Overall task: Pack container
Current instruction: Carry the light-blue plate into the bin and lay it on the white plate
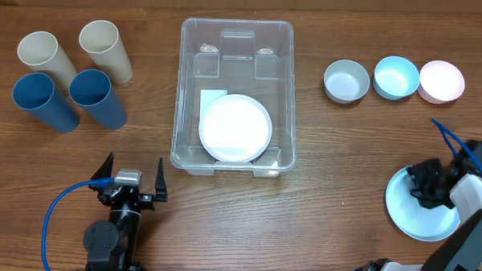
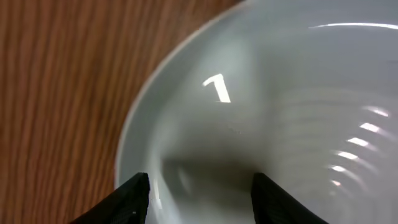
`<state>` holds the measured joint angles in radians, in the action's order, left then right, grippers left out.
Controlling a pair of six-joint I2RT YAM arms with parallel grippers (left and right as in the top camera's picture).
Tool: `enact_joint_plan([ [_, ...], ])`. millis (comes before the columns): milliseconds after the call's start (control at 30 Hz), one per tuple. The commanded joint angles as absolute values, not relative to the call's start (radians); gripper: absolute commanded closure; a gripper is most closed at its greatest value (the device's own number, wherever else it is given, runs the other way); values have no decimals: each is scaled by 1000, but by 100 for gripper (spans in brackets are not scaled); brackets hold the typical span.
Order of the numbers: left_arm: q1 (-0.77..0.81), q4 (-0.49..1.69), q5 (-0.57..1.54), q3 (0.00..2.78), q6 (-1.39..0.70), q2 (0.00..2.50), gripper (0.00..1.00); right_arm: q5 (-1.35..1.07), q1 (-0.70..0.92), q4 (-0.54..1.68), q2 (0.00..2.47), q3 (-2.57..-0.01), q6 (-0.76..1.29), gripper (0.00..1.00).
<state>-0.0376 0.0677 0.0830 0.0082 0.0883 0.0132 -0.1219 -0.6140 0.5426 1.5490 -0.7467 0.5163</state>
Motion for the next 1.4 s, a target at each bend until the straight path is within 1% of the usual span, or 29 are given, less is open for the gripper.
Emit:
enact_joint_plan([
  [0,-46,68,97,5,90,6,0,-197,-538,508,1588,-727,524,45],
  [100,-46,68,97,5,90,6,0,-196,-456,475,1588,-727,524,45],
  [233,-46,68,97,5,90,6,0,-180,-415,464,1588,-727,524,46],
  [267,-46,68,97,5,90,6,0,-179,-415,472,1588,-728,523,49],
  [333,-46,68,97,5,90,6,0,-193,-413,496,1588,-748,481,50],
  [400,-46,68,97,5,90,6,0,-185,-403,555,1588,-797,424,49],
  [467,-46,68,97,5,90,6,0,-140,-383,617,1588,-847,410,48],
  [667,-46,68,97,5,90,6,0,-106,-346,636,1624,-852,403,48],
  [733,-46,68,97,5,90,6,0,-106,-346,636,1668,-852,403,52],
  [800,-46,68,97,5,89,6,0,-106,-346,634,1732,-852,403,61],
  [833,-46,68,97,5,90,6,0,-106,-346,631,1757,-852,403,73],
  [900,-46,68,97,5,90,6,0,-105,-346,625,1769,-852,403,91],
  [933,-46,68,97,5,90,6,0,-105,-346,622,1769,-853,403,95],
  [967,-46,68,97,5,90,6,0,-93,-346,621,1768,-856,403,96],
  [1100,-46,68,97,5,90,6,0,-52,-346,695,1768,-919,391,96],
  [1367,-46,68,97,5,90,6,0,-52,-346,1005,1768,-1245,392,96],
])
